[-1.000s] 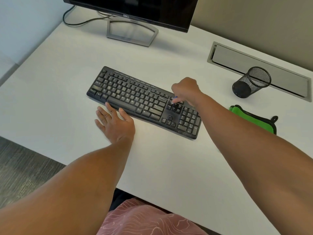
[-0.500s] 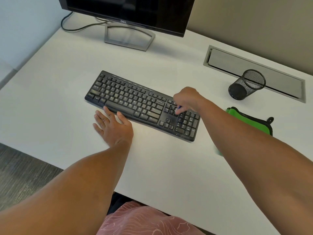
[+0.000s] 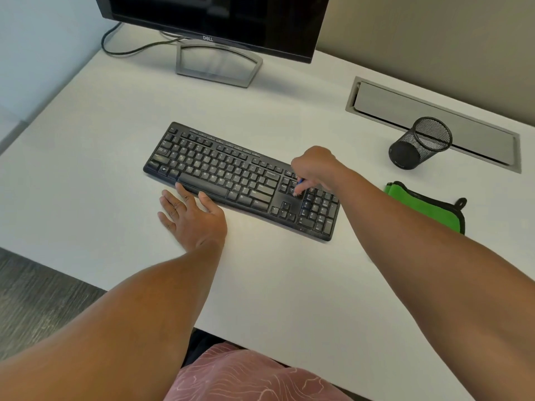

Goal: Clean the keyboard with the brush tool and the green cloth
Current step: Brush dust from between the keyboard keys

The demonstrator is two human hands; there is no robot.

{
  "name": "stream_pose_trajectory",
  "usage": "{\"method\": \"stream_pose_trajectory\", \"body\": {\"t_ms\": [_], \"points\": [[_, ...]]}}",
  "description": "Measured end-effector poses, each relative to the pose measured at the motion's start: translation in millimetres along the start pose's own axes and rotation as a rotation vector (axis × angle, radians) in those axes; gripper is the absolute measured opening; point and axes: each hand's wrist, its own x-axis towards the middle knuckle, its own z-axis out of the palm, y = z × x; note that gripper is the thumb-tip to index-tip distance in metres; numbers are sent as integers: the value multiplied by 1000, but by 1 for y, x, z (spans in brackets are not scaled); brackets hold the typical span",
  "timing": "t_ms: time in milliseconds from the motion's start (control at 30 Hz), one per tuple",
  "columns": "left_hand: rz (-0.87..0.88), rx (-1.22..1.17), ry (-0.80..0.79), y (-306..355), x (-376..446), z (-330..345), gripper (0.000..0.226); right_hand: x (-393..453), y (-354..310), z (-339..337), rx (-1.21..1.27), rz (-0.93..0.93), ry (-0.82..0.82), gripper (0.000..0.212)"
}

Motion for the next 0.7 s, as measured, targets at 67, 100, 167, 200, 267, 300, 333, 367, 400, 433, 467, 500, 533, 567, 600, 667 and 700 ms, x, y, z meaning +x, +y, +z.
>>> {"method": "stream_pose_trajectory", "body": {"t_ms": [67, 100, 167, 200, 267, 300, 333, 367, 400, 433, 467, 500, 533, 567, 600, 667, 700], "points": [[1, 5, 1, 0, 0, 0, 63, 2, 0, -2, -67, -26, 50, 28], [2, 6, 1, 0, 0, 0, 63, -2, -2, -3, -152, -32, 41, 32], [2, 9, 5, 0, 0, 1, 63, 1, -1, 0, -227, -26, -44, 28], [1, 9, 4, 0, 0, 0, 63, 5, 2, 3, -248, -23, -84, 18], [1, 11, 2, 0, 0, 0, 63, 2, 1, 4, -243, -85, -114, 4], [1, 12, 2, 0, 0, 1, 63, 4, -3, 1, -221, -85, -134, 10], [-1, 11, 4, 0, 0, 0, 63, 6, -6, 1, -287, -103, -155, 17], [-1, 9, 5, 0, 0, 0, 63, -2, -15, -2, -308, -100, -169, 26], [-2, 6, 5, 0, 1, 0, 63, -3, -16, -3, -416, -186, -174, 34], [-2, 4, 3, 0, 1, 0, 63, -4, -18, -2, -500, -224, -185, 37], [-2, 2, 1, 0, 0, 0, 63, 2, -17, -1, -433, -242, -177, 32], [-1, 0, 1, 0, 0, 0, 63, 3, -17, 1, -378, -246, -121, 24], [0, -2, 3, 0, 0, 0, 63, 3, -15, 4, -424, -267, -79, 16], [1, -8, 5, 0, 0, 0, 63, -1, -18, 5, -481, -244, -95, 9], [1, -15, 4, 0, 0, -1, 63, 1, -15, 6, -532, -228, -86, 11], [3, -21, 4, 0, -1, -1, 63, 0, -10, 3, -579, -146, -67, 24], [5, -21, 5, 0, -1, -1, 63, -4, -10, 0, -622, -131, -63, 26]]}}
